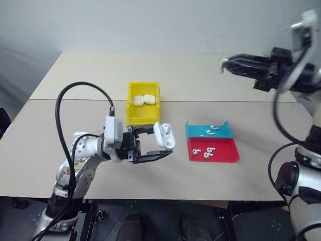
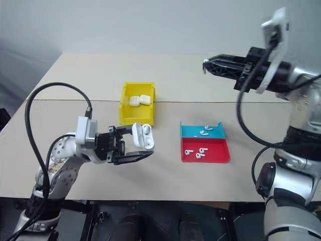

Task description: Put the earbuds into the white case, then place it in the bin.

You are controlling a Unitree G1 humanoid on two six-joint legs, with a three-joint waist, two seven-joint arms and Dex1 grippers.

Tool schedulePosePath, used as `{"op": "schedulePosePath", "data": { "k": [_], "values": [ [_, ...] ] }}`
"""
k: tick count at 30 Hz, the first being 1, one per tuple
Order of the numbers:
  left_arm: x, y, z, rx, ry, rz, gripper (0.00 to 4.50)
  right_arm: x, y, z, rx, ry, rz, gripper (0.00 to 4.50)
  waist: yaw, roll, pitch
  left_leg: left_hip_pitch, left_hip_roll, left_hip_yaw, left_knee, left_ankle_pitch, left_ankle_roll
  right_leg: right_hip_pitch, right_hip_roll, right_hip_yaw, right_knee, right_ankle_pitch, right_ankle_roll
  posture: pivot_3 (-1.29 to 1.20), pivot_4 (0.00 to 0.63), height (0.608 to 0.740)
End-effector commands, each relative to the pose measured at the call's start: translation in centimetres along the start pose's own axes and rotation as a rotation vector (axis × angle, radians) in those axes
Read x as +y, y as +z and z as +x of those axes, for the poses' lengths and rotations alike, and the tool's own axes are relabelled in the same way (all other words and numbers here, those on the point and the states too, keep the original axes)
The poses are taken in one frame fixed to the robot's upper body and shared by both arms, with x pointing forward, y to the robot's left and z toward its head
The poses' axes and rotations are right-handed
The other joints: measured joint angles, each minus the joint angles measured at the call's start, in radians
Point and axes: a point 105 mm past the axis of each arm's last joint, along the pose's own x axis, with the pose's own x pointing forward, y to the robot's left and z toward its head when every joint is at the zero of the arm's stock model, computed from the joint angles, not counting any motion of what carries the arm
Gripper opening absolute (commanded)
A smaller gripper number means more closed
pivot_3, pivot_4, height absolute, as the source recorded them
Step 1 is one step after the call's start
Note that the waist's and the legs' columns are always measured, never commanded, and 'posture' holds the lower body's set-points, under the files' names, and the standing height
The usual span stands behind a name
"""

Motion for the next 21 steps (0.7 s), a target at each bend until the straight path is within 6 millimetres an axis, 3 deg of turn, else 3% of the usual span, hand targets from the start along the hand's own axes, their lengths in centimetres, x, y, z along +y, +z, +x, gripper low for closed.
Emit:
{"op": "schedulePosePath", "data": {
  "k": [1, 5, 7, 10, 21],
  "values": [
    [0.4, 0.7, 1.2, -0.05, -0.061, 0.004, 2.7, 4.3, 0.3, -1.2, -0.094, 0.039, -0.02, 0.61, 0.0, 0.0, 0.0, 0.0, 0.0, 0.0, 0.0, 0.0, 0.0, 0.0, 0.0, 0.0, 0.0, 0.0, 0.0, 0.0, 0.15, 0.74],
    [0.7, 1.1, 2.5, -0.081, -0.113, -0.001, 2.7, 7.8, -0.6, -2.0, -0.202, 0.132, 0.001, 0.61, 0.0, 0.0, 0.0, 0.0, 0.0, 0.0, 0.0, 0.0, 0.0, 0.001, 0.0, 0.0, 0.0, 0.0, 0.0, 0.0, 0.15, 0.74],
    [0.7, 1.5, 3.0, -0.1, -0.134, -0.001, 2.7, 8.6, -1.2, -2.0, -0.196, 0.156, 0.019, 0.61, 0.0, 0.0, 0.0, -0.001, -0.001, -0.001, 0.0, 0.0, 0.0, 0.0, 0.0, 0.0, -0.001, 0.0, 0.0, 0.0, 0.15, 0.74],
    [0.6, 2.0, 3.5, -0.114, -0.154, -0.003, 2.7, 9.3, -1.7, -2.0, -0.183, 0.178, 0.042, 0.61, -0.002, 0.0, 0.0, -0.001, -0.001, 0.0, 0.0, 0.0, 0.0, 0.0, 0.0, 0.0, -0.001, 0.0, 0.001, 0.0, 0.15, 0.74],
    [1.4, 0.8, 4.0, -0.086, -0.15, 0.007, 2.7, 10.4, -3.0, -0.9, -0.128, 0.249, 0.188, 0.61, -0.002, -0.001, 0.0, -0.001, -0.001, 0.0, 0.001, 0.0, 0.0, 0.001, 0.0, 0.0, -0.001, 0.0, 0.001, 0.0, 0.15, 0.74]
  ]
}}
